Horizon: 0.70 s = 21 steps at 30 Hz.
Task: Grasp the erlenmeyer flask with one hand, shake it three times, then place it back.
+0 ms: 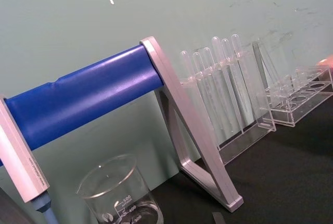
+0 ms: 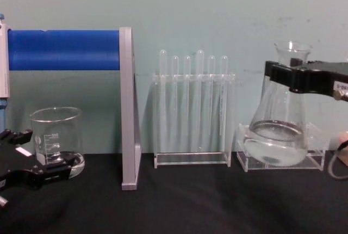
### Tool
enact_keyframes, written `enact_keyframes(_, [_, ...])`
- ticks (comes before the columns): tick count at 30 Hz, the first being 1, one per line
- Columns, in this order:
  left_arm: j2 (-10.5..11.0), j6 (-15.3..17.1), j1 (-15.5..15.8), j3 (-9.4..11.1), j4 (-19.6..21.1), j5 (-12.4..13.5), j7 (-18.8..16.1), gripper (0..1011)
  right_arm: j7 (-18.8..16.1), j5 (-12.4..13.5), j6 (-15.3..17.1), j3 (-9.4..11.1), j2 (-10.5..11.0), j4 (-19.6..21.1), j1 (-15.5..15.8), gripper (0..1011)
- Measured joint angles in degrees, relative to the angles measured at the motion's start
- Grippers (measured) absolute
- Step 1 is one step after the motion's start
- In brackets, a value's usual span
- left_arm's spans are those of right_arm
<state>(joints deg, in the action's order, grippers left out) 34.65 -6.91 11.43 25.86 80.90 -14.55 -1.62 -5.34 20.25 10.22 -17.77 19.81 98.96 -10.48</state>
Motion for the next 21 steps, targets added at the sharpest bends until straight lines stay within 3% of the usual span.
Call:
enact_keyframes(13, [0.0,0.0,0.0,0.0,0.0,0.0,0.0,1001,0.5,-2.1,0.9,1.3,-1.9,0.0,0.5,451])
enact_keyframes(21, [0.0,0.0,0.0,0.0,0.0,0.0,0.0,1001,-3.1,-3.3,0.8,-0.8,-3.3,-1.6,-1.4,451])
